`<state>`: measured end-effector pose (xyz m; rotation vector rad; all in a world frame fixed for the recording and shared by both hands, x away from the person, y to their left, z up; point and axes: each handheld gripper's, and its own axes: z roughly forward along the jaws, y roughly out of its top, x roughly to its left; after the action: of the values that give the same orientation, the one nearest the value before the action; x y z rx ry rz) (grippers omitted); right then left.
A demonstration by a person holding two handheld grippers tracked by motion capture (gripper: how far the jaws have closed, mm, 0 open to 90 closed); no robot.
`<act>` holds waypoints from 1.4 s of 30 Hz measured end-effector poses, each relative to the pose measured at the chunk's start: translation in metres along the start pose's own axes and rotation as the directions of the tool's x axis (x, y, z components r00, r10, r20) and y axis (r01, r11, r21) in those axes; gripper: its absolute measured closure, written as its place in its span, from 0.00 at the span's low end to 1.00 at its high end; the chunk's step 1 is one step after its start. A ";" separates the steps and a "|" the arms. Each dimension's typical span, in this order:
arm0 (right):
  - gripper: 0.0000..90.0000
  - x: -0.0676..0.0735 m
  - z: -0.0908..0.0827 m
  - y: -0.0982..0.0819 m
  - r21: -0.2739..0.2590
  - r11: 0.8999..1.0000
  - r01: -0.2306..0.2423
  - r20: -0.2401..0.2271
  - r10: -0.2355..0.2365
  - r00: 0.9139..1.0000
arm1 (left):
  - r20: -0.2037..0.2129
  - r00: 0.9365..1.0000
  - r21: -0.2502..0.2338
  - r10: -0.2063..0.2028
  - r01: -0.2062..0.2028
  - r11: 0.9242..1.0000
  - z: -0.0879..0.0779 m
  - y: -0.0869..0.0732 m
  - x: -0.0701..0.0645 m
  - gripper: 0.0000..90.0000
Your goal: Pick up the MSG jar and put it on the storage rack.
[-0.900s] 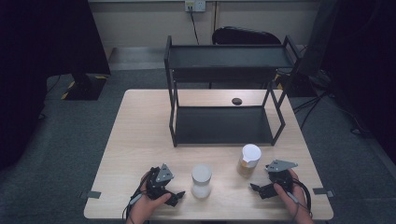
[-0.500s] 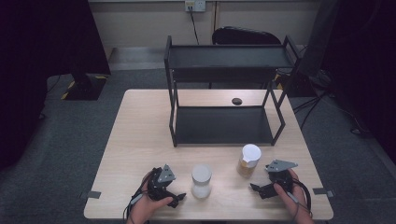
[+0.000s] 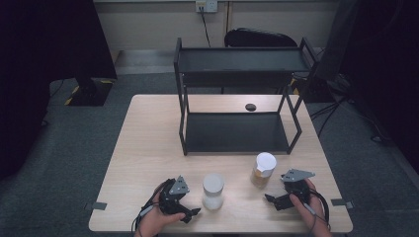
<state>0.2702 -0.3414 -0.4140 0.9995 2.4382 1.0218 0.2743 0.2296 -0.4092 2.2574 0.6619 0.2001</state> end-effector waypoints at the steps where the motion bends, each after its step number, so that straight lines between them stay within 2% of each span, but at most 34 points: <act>1: 0.00 0.000 0.000 0.000 0.000 1.000 0.000 0.000 0.000 1.000 | 0.009 1.000 -0.010 -0.006 0.006 1.000 0.000 0.000 0.000 0.02; 6: 0.00 0.000 0.000 0.000 0.000 1.000 0.000 0.000 0.000 1.000 | 0.023 1.000 -0.037 -0.020 0.020 0.999 -0.002 0.000 0.000 0.02; 10: 0.00 0.000 0.000 0.000 0.000 1.000 0.000 0.000 0.000 1.000 | 0.028 0.999 -0.032 -0.032 0.033 0.999 -0.001 0.001 0.000 0.02; 29: 0.00 0.000 0.000 0.000 0.000 1.000 0.000 0.000 0.000 1.000 | 0.040 0.999 -0.021 -0.030 0.030 0.999 0.004 0.008 -0.003 0.02; 42: 0.00 0.000 0.000 0.000 0.000 1.000 0.000 0.000 0.000 1.000 | 0.053 0.997 -0.049 -0.051 0.053 0.997 0.002 0.010 -0.005 0.02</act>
<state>0.2703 -0.3414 -0.4139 0.9996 2.4385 1.0216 0.2750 0.2195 -0.4033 2.1875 0.6806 0.1313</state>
